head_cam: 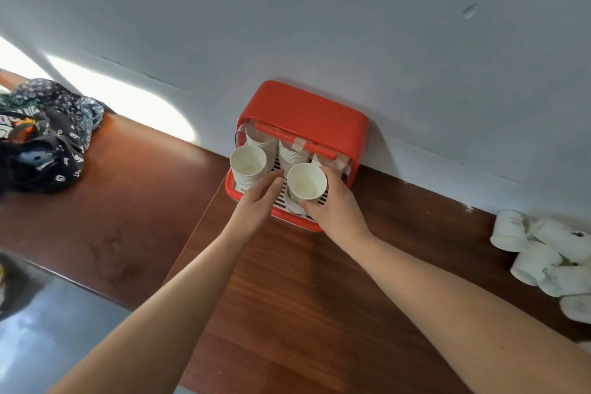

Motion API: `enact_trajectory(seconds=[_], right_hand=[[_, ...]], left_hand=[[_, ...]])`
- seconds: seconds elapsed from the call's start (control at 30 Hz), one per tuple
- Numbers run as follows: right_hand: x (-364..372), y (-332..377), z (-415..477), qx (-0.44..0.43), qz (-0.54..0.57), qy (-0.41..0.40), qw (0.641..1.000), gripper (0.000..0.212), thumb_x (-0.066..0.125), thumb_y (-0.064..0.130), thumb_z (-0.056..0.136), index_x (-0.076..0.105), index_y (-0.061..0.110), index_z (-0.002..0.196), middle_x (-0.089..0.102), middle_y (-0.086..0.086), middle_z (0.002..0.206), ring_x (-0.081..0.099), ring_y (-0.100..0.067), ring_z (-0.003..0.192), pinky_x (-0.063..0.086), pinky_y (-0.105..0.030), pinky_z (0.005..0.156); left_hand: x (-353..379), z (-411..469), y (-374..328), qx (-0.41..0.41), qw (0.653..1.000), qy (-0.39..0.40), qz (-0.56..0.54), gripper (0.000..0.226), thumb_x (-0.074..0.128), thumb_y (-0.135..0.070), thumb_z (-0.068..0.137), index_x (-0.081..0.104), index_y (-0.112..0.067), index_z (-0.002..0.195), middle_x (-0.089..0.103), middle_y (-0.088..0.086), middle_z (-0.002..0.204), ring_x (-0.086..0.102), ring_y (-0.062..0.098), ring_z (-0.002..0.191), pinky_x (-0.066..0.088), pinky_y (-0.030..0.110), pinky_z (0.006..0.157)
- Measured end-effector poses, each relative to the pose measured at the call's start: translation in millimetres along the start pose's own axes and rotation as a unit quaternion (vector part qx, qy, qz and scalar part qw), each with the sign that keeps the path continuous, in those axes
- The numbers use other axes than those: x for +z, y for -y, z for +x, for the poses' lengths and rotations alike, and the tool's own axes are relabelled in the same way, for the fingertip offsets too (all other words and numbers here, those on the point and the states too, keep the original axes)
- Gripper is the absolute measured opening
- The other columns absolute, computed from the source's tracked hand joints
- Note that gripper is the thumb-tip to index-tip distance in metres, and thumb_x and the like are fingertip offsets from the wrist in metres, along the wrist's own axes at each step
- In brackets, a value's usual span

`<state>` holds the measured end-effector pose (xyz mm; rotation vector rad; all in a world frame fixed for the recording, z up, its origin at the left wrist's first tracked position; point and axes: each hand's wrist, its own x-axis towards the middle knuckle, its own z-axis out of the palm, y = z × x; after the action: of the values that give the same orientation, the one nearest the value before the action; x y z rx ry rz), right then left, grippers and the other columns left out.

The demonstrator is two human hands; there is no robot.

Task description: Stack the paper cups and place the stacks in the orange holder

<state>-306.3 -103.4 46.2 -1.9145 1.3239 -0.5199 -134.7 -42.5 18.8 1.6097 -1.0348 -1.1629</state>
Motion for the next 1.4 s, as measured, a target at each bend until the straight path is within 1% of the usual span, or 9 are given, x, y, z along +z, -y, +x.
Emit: enact_trajectory(seconds=[0.23,0.37,0.5,0.63,0.77,0.97,1.13,1.23,1.4], right_hand=[[7.9,-31.2,5.2,0.079,-0.026,0.126,0.989,0.064,0.073,0.033,0.086,0.044,0.029,0.144,0.062,0.008,0.131,0.061,-0.010,0.115,0.052,-0.037,0.099],[10.8,-32.3,7.7,0.096,-0.015,0.117,0.988,0.056,0.074,0.031,0.086,0.052,0.025,0.137,0.068,0.006,0.121,0.066,-0.008,0.105,0.054,-0.039,0.096],[6.1,-25.0,4.8,0.096,-0.047,0.119,0.987,0.057,0.073,0.036,0.085,0.051,0.019,0.135,0.064,0.001,0.127,0.061,-0.017,0.115,0.052,-0.040,0.097],[-21.9,-28.1,-18.2,0.091,-0.112,0.087,0.986,0.051,0.068,0.037,0.089,0.053,0.016,0.132,0.059,-0.002,0.131,0.059,-0.021,0.119,0.052,-0.036,0.095],[-69.0,-61.5,-58.4,0.110,-0.208,0.068,0.970,0.058,0.060,0.045,0.092,0.050,0.014,0.139,0.051,-0.005,0.141,0.054,-0.022,0.125,0.048,-0.036,0.101],[-168.0,-144.6,-119.8,0.162,-0.307,0.056,0.936,0.058,0.051,0.047,0.095,0.048,0.011,0.140,0.051,-0.010,0.139,0.051,-0.026,0.126,0.045,-0.040,0.105],[-258.2,-216.1,-148.4,0.223,-0.306,0.006,0.925,0.059,0.053,0.046,0.091,0.051,0.006,0.135,0.054,-0.015,0.130,0.054,-0.032,0.117,0.048,-0.043,0.095],[-302.8,-256.3,-154.7,0.242,-0.298,-0.027,0.923,0.057,0.060,0.042,0.087,0.054,0.004,0.129,0.053,-0.017,0.126,0.053,-0.035,0.116,0.047,-0.044,0.096],[-348.9,-308.9,-150.8,0.258,-0.283,-0.073,0.921,0.052,0.061,0.036,0.088,0.052,0.003,0.128,0.049,-0.017,0.126,0.051,-0.034,0.115,0.046,-0.044,0.095]], left_hand=[[3.9,13.3,11.5,0.043,0.990,0.037,0.131,0.052,0.065,-0.026,0.096,0.050,-0.026,0.145,0.061,-0.011,0.131,0.055,0.003,0.121,0.045,0.030,0.106],[8.3,14.5,10.9,0.041,0.988,0.015,0.151,0.052,0.063,-0.023,0.097,0.049,-0.023,0.146,0.062,-0.006,0.128,0.057,0.009,0.116,0.046,0.027,0.100],[12.0,6.7,5.1,0.025,0.987,-0.014,0.158,0.048,0.062,-0.029,0.097,0.050,-0.016,0.142,0.063,-0.003,0.128,0.058,0.011,0.116,0.046,0.027,0.096],[10.2,-22.6,6.7,-0.046,0.985,-0.059,0.154,0.042,0.066,-0.038,0.092,0.056,-0.020,0.128,0.061,-0.006,0.119,0.059,0.010,0.107,0.045,0.028,0.091],[30.6,-55.4,15.7,-0.058,0.969,-0.005,0.239,0.025,0.065,-0.031,0.092,0.063,-0.014,0.110,0.065,-0.001,0.108,0.059,0.017,0.104,0.045,0.032,0.091],[132.9,-55.3,2.1,-0.012,0.930,0.146,0.336,0.032,0.067,-0.030,0.091,0.061,-0.014,0.118,0.060,0.004,0.117,0.058,0.021,0.109,0.042,0.027,0.093],[251.9,-20.1,-44.8,0.044,0.918,0.180,0.350,0.036,0.065,-0.032,0.094,0.060,-0.013,0.123,0.054,-0.001,0.113,0.056,0.018,0.107,0.040,0.027,0.096],[324.8,5.7,-71.7,0.080,0.904,0.208,0.366,0.037,0.062,-0.035,0.095,0.059,-0.012,0.124,0.058,0.003,0.118,0.056,0.019,0.111,0.039,0.027,0.094],[423.6,37.4,-94.9,0.070,0.907,0.209,0.359,0.039,0.060,-0.034,0.094,0.059,-0.012,0.127,0.059,0.000,0.123,0.057,0.020,0.115,0.040,0.027,0.089]])
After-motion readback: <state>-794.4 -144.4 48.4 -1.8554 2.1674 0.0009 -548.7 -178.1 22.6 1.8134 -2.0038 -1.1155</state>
